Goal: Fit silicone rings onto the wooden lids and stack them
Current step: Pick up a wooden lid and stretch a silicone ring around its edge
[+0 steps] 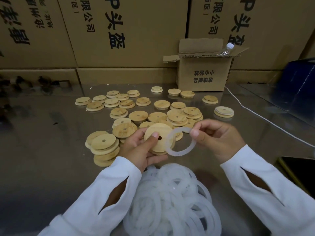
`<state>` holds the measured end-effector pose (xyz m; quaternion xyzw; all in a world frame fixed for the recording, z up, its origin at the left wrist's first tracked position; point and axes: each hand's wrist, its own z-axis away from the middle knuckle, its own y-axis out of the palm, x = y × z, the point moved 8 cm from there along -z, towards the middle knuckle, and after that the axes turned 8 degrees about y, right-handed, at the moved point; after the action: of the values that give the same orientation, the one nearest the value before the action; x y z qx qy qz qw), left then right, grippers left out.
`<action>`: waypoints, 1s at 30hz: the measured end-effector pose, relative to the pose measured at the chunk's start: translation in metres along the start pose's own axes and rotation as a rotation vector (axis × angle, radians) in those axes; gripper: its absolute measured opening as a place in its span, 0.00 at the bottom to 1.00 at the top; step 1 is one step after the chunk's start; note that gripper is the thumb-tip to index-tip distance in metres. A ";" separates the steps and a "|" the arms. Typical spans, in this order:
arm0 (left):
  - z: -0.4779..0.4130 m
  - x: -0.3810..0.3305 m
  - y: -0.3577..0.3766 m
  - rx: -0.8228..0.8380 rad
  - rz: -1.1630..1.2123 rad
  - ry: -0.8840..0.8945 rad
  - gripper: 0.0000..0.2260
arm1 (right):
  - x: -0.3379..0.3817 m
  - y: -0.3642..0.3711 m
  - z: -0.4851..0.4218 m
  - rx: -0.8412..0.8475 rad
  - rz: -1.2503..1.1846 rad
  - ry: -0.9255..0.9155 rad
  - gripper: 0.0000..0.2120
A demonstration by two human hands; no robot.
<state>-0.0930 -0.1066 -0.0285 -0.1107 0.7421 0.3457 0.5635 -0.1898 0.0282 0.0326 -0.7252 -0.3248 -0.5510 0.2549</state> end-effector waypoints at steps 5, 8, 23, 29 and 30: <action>0.007 0.001 0.014 0.112 0.018 -0.055 0.22 | -0.016 0.016 0.002 -0.075 -0.069 0.100 0.03; 0.010 -0.001 0.019 0.192 -0.038 -0.003 0.21 | -0.021 0.013 0.002 -0.217 -0.025 0.091 0.04; 0.012 -0.006 0.022 0.257 -0.087 0.080 0.12 | -0.011 0.011 0.009 -0.306 0.063 0.010 0.03; 0.013 -0.005 0.022 0.278 -0.137 0.100 0.10 | -0.009 0.015 0.008 -0.270 0.193 -0.042 0.07; 0.013 -0.005 0.022 0.279 -0.134 0.095 0.10 | -0.010 0.016 0.007 -0.259 0.196 -0.034 0.07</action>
<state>-0.0939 -0.0832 -0.0173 -0.0970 0.7998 0.1951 0.5593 -0.1748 0.0208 0.0207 -0.7894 -0.1830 -0.5485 0.2060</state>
